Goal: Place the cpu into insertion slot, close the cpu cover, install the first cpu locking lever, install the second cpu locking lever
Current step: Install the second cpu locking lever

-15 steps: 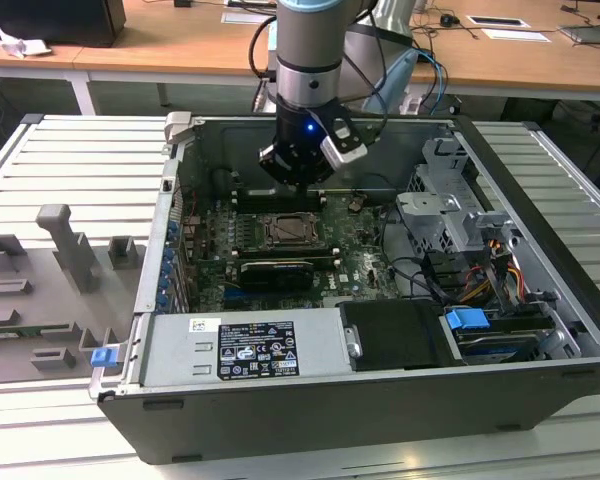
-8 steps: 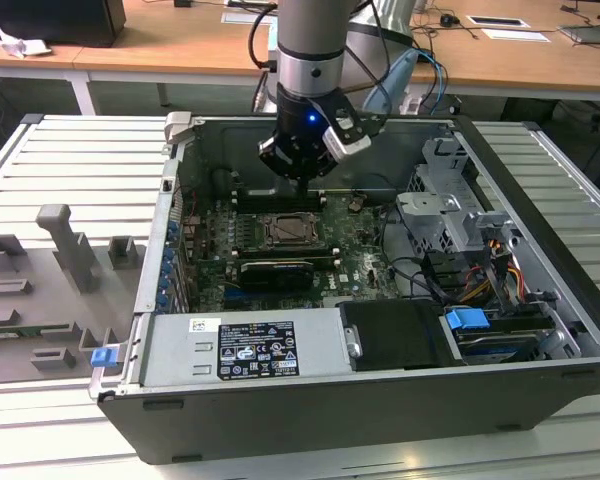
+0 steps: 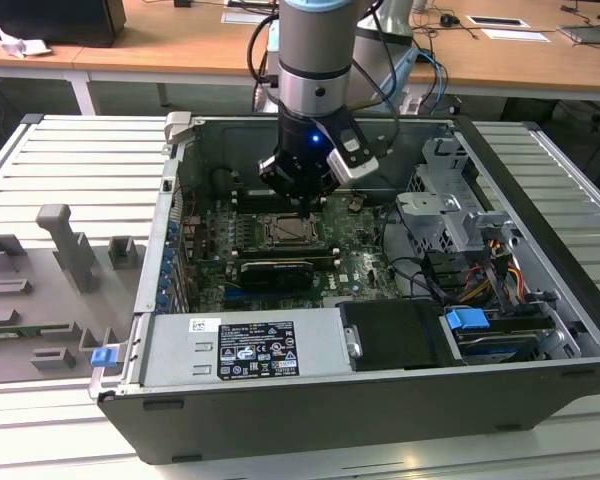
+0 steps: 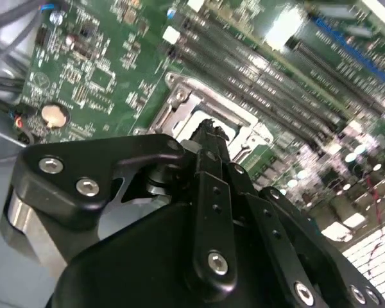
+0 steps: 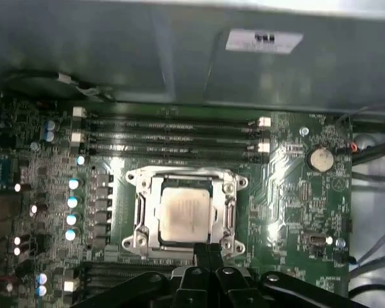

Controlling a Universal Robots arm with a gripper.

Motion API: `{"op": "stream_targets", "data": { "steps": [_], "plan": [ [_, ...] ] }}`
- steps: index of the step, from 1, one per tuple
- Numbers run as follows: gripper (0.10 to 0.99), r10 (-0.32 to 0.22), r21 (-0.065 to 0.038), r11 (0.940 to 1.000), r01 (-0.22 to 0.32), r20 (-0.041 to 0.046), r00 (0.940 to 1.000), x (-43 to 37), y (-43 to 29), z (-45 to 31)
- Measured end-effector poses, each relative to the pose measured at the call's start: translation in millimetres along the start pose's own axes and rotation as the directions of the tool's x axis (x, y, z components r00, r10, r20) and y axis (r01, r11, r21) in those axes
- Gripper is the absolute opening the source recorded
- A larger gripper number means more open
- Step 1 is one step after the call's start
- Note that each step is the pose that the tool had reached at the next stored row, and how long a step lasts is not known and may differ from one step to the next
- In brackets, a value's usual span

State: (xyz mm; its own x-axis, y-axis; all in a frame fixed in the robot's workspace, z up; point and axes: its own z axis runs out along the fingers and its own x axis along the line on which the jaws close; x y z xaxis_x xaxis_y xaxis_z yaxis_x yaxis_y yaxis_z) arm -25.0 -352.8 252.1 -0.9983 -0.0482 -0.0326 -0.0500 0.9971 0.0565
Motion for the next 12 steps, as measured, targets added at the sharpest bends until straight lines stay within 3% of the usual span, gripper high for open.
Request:
{"op": "stream_targets", "data": {
  "steps": [1,3,8,12],
  "plan": [
    [0.106,0.000,-0.005,1.0000,0.000,0.0002,1.0000,0.4,-6.9,0.0],
    [0.106,0.000,-0.007,1.0000,0.000,0.0004,1.0000,1.5,-14.0,0.6],
    [0.106,-0.002,-0.012,0.9999,0.002,0.0005,1.0000,17.0,-20.2,7.8],
    [0.106,-0.004,-0.013,0.9999,0.004,0.0002,1.0000,37.3,-21.3,18.2]
  ]
}}
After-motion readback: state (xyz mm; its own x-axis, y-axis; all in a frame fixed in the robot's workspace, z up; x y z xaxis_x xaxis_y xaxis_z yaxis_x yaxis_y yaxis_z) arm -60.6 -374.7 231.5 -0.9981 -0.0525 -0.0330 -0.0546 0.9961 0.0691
